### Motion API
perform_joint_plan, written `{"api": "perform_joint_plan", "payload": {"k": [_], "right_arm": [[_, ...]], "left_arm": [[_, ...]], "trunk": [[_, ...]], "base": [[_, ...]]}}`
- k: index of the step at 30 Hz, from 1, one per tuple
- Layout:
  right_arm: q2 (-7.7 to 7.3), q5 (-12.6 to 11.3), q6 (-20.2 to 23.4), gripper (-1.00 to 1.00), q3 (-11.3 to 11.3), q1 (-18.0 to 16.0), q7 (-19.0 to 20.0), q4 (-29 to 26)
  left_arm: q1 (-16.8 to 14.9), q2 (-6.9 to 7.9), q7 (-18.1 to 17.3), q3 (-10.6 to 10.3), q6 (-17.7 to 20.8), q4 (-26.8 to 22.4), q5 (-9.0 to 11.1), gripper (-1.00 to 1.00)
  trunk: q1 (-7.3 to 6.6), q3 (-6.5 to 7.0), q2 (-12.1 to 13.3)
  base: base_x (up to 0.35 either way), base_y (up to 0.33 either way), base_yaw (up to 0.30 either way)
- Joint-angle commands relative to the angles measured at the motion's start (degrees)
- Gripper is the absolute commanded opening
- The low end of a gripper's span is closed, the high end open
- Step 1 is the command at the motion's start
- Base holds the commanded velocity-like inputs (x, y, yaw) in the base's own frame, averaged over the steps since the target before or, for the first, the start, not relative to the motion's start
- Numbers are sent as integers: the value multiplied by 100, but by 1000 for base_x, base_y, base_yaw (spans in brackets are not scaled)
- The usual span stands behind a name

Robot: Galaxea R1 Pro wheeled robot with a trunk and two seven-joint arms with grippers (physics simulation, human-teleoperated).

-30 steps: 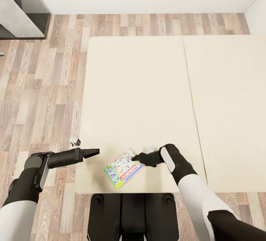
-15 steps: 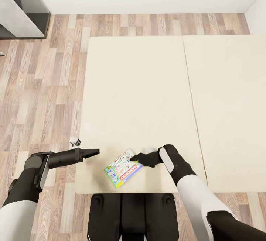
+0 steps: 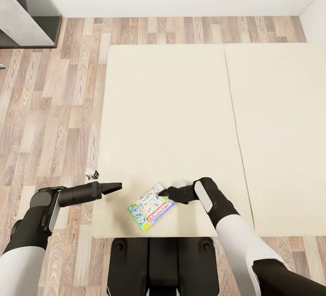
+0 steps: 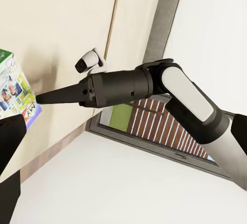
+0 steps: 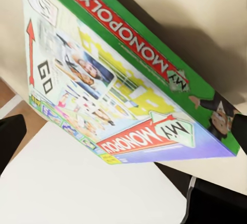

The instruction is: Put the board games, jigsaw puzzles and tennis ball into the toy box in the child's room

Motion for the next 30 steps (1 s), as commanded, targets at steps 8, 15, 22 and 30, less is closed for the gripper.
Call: {"api": "perform_joint_plan", "payload": {"k": [8,15,22,30], "right_arm": [[12,74,-203,100,3,0,250,49],[17,115,-267,100,-5,-4,267,212],[15,128,-257,100,-8,-1,257,223],[15,137,-243,100,-1,-1,210,286]], "left_arm": [[-2,-1,-42,6,60,-4,-44,100],[-2,0,-42,6,61,-4,-43,100],[-3,5,-42,9,61,-4,-44,100],[-2,17,-42,14,61,-4,-44,100]], "trunk": [[3,-6,-9],[3,-6,-9],[3,-6,-9],[3,-6,-9]], "base": [[0,0,0],[0,0,0],[0,0,0],[0,0,0]]}}
